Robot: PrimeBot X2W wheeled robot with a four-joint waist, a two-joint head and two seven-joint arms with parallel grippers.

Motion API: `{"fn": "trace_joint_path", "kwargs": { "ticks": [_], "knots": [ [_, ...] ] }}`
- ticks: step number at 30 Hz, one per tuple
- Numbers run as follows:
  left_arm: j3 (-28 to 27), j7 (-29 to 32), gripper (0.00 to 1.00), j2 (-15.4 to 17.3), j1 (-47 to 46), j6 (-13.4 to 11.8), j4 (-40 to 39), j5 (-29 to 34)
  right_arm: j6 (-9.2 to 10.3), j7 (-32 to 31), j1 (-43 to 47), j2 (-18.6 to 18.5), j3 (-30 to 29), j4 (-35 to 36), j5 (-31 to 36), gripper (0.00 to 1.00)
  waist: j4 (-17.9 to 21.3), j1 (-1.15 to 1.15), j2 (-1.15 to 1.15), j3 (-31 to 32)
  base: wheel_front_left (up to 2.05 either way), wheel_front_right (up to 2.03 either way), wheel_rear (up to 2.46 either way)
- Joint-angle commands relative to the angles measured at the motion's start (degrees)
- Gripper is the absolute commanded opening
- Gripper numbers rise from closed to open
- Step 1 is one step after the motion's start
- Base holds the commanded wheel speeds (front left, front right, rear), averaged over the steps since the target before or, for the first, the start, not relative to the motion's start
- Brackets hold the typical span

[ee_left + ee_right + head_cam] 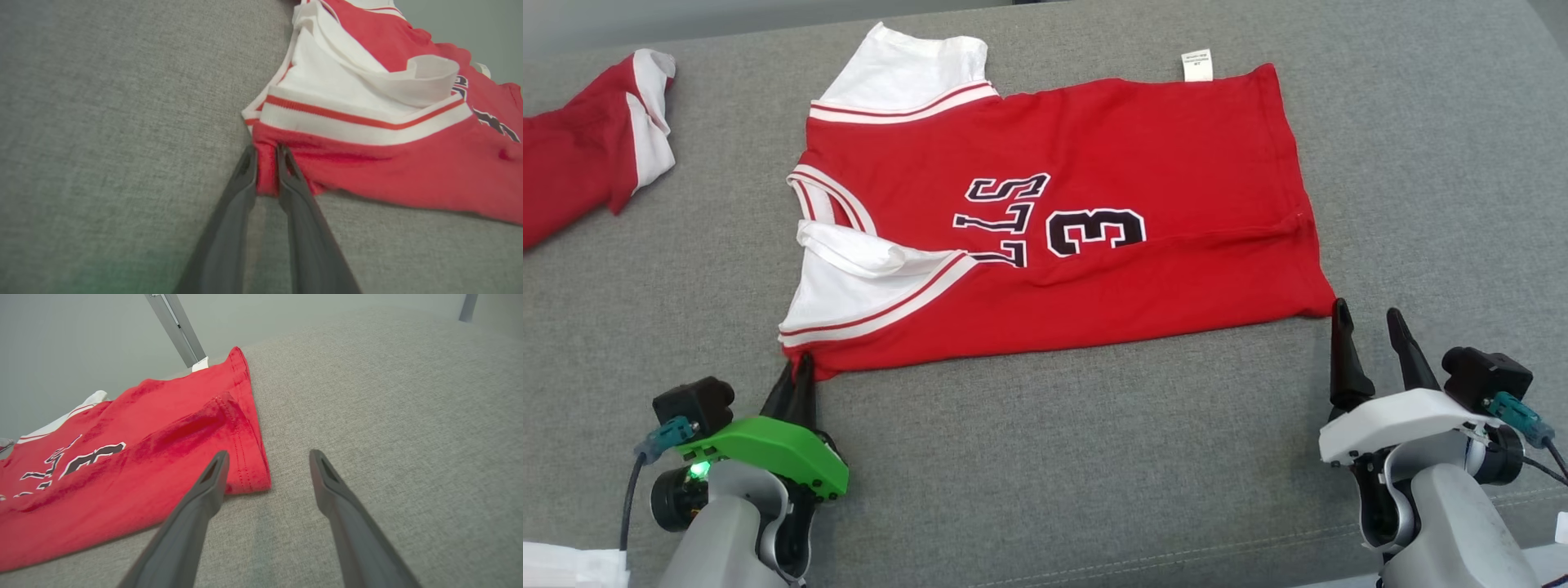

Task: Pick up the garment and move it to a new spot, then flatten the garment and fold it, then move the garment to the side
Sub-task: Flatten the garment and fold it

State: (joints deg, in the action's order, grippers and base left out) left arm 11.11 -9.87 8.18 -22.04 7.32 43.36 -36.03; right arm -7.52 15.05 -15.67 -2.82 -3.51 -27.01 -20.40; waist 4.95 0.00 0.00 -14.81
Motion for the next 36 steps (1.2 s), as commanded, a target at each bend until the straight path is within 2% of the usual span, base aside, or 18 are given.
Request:
{"fn": "trace_joint_path", "kwargs": {
  "ticks": [1, 8, 19, 20, 21, 22, 23, 26, 31, 36],
  "knots": [
    [1.22, 1.12, 0.00, -0.48, 0.06, 0.20, 1.34, 0.61, 0.07, 0.18, -0.94, -0.13, 0.29, -0.79, 0.72, 1.00, -0.15, 0.00, 0.00, 0.02, 0.00, 0.00, 0.00],
    [4.12, -0.42, 0.00, 0.18, -1.11, -0.19, 1.04, 3.58, 0.07, 0.18, -4.40, -0.15, 0.06, -7.25, 3.53, 1.00, -1.29, 0.00, 0.00, 0.31, 0.00, 0.00, 0.00],
    [5.23, -2.41, 0.00, 1.70, 1.13, -1.64, -7.69, 5.84, 0.07, -1.46, -11.77, -0.09, -1.61, -22.19, 5.18, 1.00, -3.83, 0.00, 0.00, 0.49, 0.00, 0.00, 0.00],
    [5.45, -2.11, 0.00, 1.78, 1.47, -1.82, -8.63, 5.96, 0.05, -1.73, -12.32, -0.02, -1.37, -23.52, 4.60, 0.97, -4.12, 0.00, 0.00, 0.51, 0.00, 0.00, 0.00],
    [5.60, -2.00, 0.00, 1.98, 1.86, -2.01, -9.57, 6.22, 0.03, -2.03, -12.81, 0.01, -0.87, -24.80, 4.35, 0.69, -4.32, 0.00, 0.00, 0.53, 0.00, 0.00, 0.00],
    [5.79, -1.85, 0.00, 2.05, 2.22, -2.28, -10.44, 6.32, 0.03, -2.10, -13.28, 0.10, -0.41, -25.76, 4.05, 0.51, -4.50, 0.00, 0.00, 0.56, 0.00, 0.00, 0.00],
    [5.90, -1.52, 0.00, 2.09, 2.64, -2.47, -11.30, 6.36, 0.03, -2.06, -13.72, 0.20, 0.21, -26.60, 3.60, 0.42, -4.62, 0.00, 0.00, 0.60, 0.00, 0.00, 0.00],
    [6.26, -0.98, 0.00, 2.49, 3.71, -3.33, -13.58, 6.33, 0.03, -1.40, -14.76, 0.19, 1.50, -27.61, 1.83, 0.00, -4.79, 0.00, 0.00, 0.75, 0.00, 0.00, 0.00],
    [6.42, -0.04, 0.00, 3.33, 6.07, -4.45, -17.36, 6.32, 0.04, -0.10, -14.36, -0.09, 1.87, -24.40, -0.89, 0.00, -4.65, 0.00, 0.00, 1.28, 0.00, 0.00, 0.00],
    [6.16, 1.37, 0.00, 4.69, 10.10, -5.43, -22.47, 5.54, 0.04, 0.11, -9.60, -0.15, 2.46, -17.01, -4.77, 0.00, -4.18, 0.00, 0.00, 2.05, 0.00, 0.00, 0.00]
  ]
}}
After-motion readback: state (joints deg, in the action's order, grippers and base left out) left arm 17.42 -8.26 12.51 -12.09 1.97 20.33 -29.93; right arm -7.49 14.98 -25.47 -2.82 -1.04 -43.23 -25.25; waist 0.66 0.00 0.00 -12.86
